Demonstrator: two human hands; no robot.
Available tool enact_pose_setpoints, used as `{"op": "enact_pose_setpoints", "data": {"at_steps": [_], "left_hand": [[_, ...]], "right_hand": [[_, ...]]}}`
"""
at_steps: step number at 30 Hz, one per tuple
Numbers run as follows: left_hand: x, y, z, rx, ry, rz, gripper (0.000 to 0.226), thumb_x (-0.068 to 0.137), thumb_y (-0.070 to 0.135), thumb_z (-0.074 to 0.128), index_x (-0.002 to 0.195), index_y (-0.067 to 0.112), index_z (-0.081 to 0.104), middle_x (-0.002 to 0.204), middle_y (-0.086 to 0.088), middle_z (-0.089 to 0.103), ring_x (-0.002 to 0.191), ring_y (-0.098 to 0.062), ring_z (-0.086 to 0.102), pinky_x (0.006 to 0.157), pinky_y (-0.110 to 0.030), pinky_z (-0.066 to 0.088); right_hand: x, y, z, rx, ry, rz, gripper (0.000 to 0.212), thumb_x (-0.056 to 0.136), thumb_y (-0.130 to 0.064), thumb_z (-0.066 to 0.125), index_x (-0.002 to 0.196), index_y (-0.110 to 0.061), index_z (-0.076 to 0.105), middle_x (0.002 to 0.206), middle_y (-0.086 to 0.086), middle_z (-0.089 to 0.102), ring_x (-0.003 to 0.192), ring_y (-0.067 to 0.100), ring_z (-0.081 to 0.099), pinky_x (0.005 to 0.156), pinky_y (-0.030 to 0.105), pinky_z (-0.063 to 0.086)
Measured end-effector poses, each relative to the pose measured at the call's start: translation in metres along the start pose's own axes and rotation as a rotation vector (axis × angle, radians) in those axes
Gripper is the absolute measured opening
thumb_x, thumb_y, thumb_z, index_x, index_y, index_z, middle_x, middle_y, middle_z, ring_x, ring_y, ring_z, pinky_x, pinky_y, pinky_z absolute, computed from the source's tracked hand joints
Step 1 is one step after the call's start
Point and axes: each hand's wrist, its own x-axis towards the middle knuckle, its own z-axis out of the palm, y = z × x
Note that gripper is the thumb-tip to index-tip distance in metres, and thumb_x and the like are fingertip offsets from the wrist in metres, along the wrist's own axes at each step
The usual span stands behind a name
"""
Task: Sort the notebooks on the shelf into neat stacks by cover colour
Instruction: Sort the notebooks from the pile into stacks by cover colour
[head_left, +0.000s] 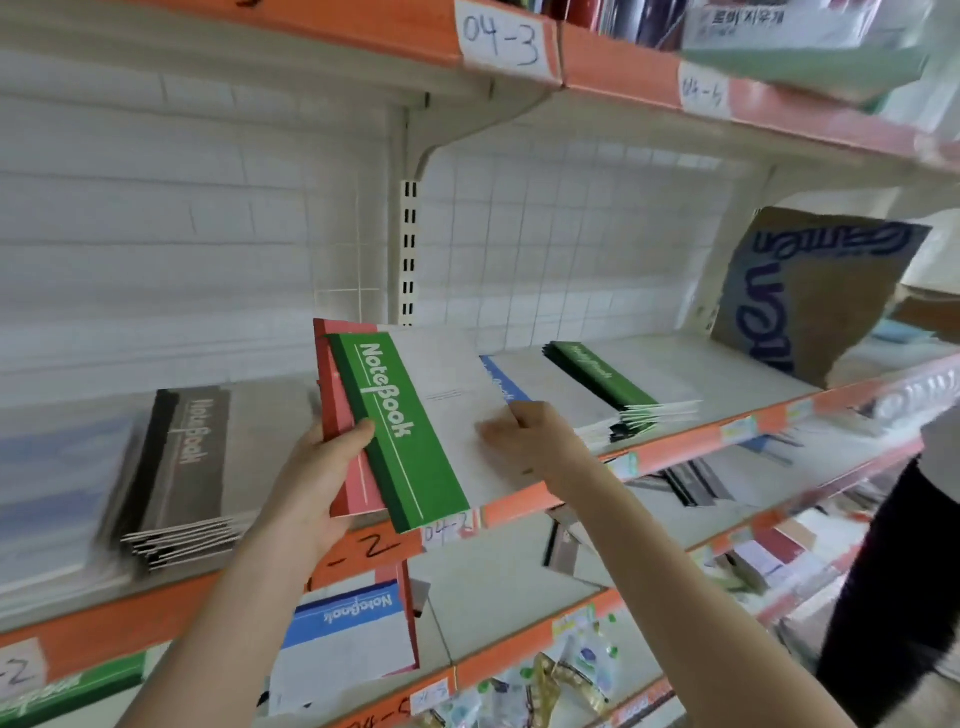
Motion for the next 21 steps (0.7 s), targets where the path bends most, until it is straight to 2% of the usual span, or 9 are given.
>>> {"op": "enact_pose_setpoints", "data": {"at_steps": [2, 4, 7, 9, 12, 16, 19, 21], "left_hand": [[0.009, -0.006, 0.035, -0.048, 0.021, -0.003, 0.021, 0.095, 0.009, 0.048, 0.095, 0.029, 0.057, 0.096, -0.008, 0.066, 0.088, -0.026, 0.061, 0.075, -0.04, 0.048], [0.016, -0.012, 0.069, -0.081, 0.035, 0.004, 0.026, 0.093, 0.002, 0.046, 0.087, 0.025, 0.055, 0.085, -0.007, 0.064, 0.08, -0.026, 0.06, 0.068, -0.036, 0.046], [0.022, -0.024, 0.113, -0.013, 0.026, 0.034, 0.03, 0.092, -0.004, 0.044, 0.091, 0.022, 0.057, 0.083, -0.004, 0.063, 0.076, -0.021, 0.058, 0.06, -0.03, 0.041], [0.028, -0.033, 0.135, 0.029, 0.035, 0.056, 0.033, 0.091, -0.006, 0.044, 0.091, 0.024, 0.057, 0.086, -0.004, 0.064, 0.079, -0.019, 0.059, 0.061, -0.03, 0.042], [0.036, -0.044, 0.163, 0.027, 0.052, 0.063, 0.034, 0.091, -0.008, 0.044, 0.092, 0.023, 0.057, 0.089, -0.006, 0.065, 0.084, -0.023, 0.06, 0.062, -0.031, 0.043], [0.042, -0.058, 0.191, -0.005, 0.102, 0.065, 0.034, 0.091, -0.007, 0.044, 0.104, 0.021, 0.058, 0.093, -0.006, 0.067, 0.087, -0.024, 0.062, 0.062, -0.032, 0.046], [0.047, -0.061, 0.205, -0.008, 0.155, 0.084, 0.03, 0.092, -0.003, 0.045, 0.108, 0.019, 0.057, 0.094, -0.004, 0.066, 0.087, -0.022, 0.062, 0.063, -0.033, 0.046], [0.049, -0.06, 0.211, -0.022, 0.183, 0.102, 0.029, 0.093, -0.003, 0.045, 0.11, 0.019, 0.055, 0.093, -0.002, 0.065, 0.084, -0.02, 0.061, 0.061, -0.032, 0.045]], "right_hand": [[0.014, 0.015, -0.032, 0.02, -0.002, 0.001, 0.045, 0.088, -0.006, 0.058, 0.052, -0.016, 0.033, 0.034, -0.014, 0.033, 0.037, 0.007, 0.033, 0.034, 0.012, 0.023], [0.027, 0.03, -0.064, 0.033, 0.005, -0.009, 0.044, 0.089, -0.005, 0.058, 0.053, -0.015, 0.033, 0.035, -0.014, 0.035, 0.038, 0.007, 0.034, 0.035, 0.013, 0.024], [0.049, 0.049, -0.108, 0.01, -0.019, -0.03, 0.022, 0.089, -0.009, 0.059, 0.07, -0.007, 0.049, 0.064, 0.003, 0.05, 0.058, 0.015, 0.043, 0.05, 0.019, 0.034], [0.062, 0.06, -0.132, 0.026, -0.041, -0.028, 0.011, 0.09, -0.01, 0.058, 0.08, -0.006, 0.055, 0.073, 0.006, 0.053, 0.063, 0.017, 0.048, 0.054, 0.023, 0.039], [0.079, 0.074, -0.16, 0.053, -0.078, -0.035, 0.008, 0.091, -0.009, 0.057, 0.083, -0.009, 0.056, 0.071, 0.001, 0.054, 0.06, 0.014, 0.049, 0.051, 0.019, 0.04], [0.099, 0.092, -0.186, 0.092, -0.103, -0.046, 0.016, 0.091, -0.007, 0.058, 0.076, -0.014, 0.053, 0.067, 0.0, 0.053, 0.056, 0.014, 0.048, 0.044, 0.016, 0.037], [0.114, 0.102, -0.206, 0.173, -0.099, -0.019, 0.007, 0.09, -0.007, 0.059, 0.088, -0.013, 0.056, 0.071, 0.002, 0.056, 0.057, 0.014, 0.049, 0.049, 0.02, 0.038], [0.128, 0.109, -0.224, 0.22, -0.052, -0.009, 0.009, 0.089, -0.006, 0.06, 0.085, -0.014, 0.057, 0.075, 0.004, 0.058, 0.062, 0.017, 0.051, 0.057, 0.025, 0.041]]}}
